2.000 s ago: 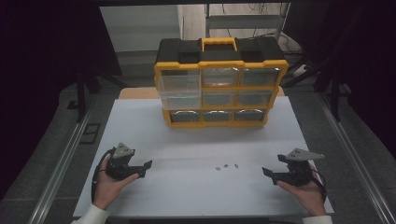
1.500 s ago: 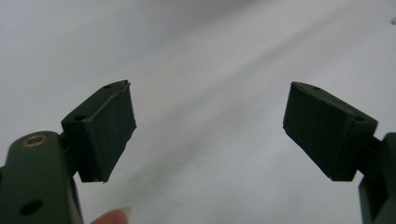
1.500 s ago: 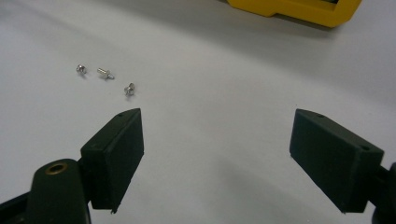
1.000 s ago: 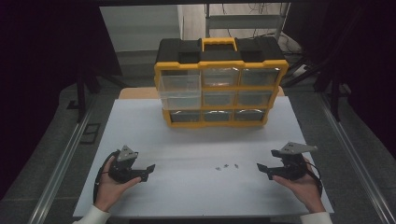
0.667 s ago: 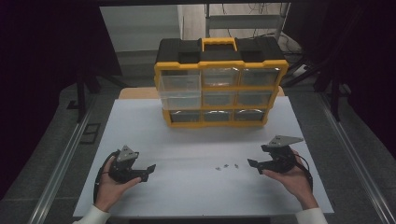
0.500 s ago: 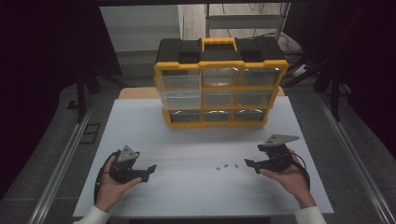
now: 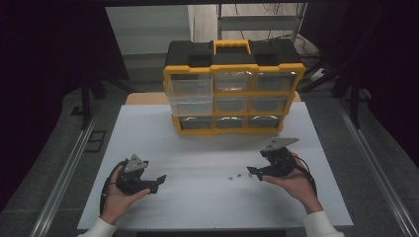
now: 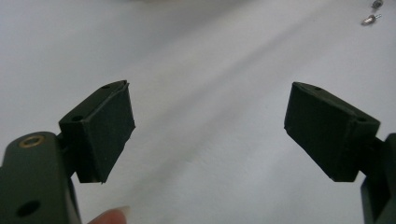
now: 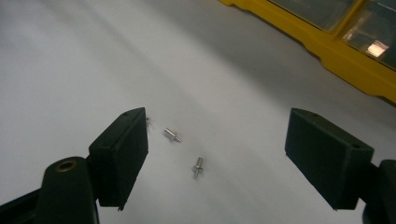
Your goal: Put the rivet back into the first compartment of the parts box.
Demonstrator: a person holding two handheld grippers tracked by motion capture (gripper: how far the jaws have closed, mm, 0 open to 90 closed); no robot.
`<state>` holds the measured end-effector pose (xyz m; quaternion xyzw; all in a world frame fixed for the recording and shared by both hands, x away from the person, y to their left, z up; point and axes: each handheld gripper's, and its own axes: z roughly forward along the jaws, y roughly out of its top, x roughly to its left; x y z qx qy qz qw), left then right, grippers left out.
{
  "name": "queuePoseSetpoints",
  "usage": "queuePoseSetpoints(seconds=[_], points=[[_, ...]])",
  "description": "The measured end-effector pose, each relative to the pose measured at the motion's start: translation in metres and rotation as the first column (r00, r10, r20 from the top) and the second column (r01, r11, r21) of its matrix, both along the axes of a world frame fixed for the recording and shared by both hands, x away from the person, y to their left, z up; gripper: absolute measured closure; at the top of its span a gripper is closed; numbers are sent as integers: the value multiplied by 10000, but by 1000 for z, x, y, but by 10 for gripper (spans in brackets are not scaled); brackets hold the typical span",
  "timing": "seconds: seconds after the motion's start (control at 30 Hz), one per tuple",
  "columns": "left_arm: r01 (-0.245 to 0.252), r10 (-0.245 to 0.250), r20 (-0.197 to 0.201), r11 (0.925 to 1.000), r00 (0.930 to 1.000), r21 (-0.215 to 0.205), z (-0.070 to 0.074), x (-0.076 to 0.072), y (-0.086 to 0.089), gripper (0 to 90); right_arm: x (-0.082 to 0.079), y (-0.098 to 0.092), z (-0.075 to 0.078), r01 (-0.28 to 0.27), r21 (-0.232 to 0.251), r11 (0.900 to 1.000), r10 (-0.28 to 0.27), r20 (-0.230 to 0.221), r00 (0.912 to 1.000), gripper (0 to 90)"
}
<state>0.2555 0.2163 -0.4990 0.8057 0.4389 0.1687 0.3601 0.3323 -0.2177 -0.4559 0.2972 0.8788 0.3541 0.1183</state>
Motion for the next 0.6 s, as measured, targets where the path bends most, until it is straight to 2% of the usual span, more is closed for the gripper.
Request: queuePoseSetpoints(seconds=[0.27, 0.6], points=[[60, -60, 5, 10000, 10000, 4, 0, 0, 0, 161, 3, 10, 1, -166, -153, 9997, 166, -11, 9999, 224], [115, -115, -23, 9999, 9999, 31, 0, 0, -1, 158, 8, 24, -3, -443, -397, 9982, 432, -277, 9987, 221]])
